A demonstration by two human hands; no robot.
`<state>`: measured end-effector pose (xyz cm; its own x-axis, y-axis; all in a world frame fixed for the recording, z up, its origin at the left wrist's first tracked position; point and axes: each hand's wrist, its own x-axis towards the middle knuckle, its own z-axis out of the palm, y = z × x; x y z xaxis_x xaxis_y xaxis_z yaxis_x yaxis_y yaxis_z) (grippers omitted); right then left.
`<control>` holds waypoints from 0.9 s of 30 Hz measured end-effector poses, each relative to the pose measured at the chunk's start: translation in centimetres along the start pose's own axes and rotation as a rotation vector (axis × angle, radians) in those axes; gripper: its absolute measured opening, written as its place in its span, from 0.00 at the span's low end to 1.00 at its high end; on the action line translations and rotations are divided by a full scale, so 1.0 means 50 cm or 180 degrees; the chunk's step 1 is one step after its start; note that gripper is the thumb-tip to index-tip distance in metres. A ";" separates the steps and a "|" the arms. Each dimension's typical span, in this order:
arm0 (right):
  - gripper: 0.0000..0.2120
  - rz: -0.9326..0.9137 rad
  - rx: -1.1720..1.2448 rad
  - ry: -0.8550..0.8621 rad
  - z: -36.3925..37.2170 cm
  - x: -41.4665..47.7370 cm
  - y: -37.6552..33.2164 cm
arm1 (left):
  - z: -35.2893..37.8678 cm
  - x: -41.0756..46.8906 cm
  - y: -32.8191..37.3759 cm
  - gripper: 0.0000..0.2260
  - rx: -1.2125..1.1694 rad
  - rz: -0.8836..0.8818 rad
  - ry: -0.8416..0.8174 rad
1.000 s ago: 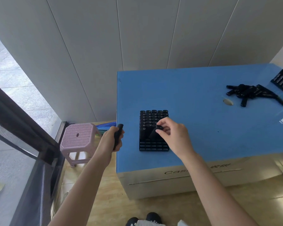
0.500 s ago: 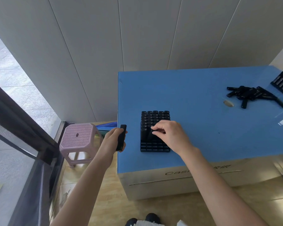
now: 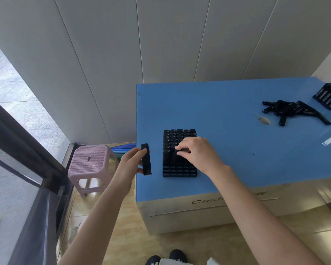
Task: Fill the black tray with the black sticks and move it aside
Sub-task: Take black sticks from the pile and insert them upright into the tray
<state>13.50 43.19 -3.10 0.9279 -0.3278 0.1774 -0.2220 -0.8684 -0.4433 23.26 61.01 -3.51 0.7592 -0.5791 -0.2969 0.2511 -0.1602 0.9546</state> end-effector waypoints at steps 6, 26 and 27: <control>0.09 0.0001 0.0043 -0.0066 0.005 0.005 0.002 | -0.004 0.002 -0.008 0.06 0.0016 0.0088 -0.0086; 0.06 0.1480 0.3270 0.0985 0.031 -0.102 -0.020 | 0.003 0.011 -0.031 0.01 0.1581 0.0616 -0.0144; 0.06 0.1385 0.2933 0.1040 0.020 -0.101 -0.005 | -0.005 0.017 -0.033 0.01 0.2121 0.0829 -0.0012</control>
<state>9.18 45.44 -4.76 0.6679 -0.7442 0.0103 -0.0760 -0.0820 -0.9937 23.63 60.99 -5.36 0.7422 -0.6677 -0.0583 -0.3593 -0.4698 0.8064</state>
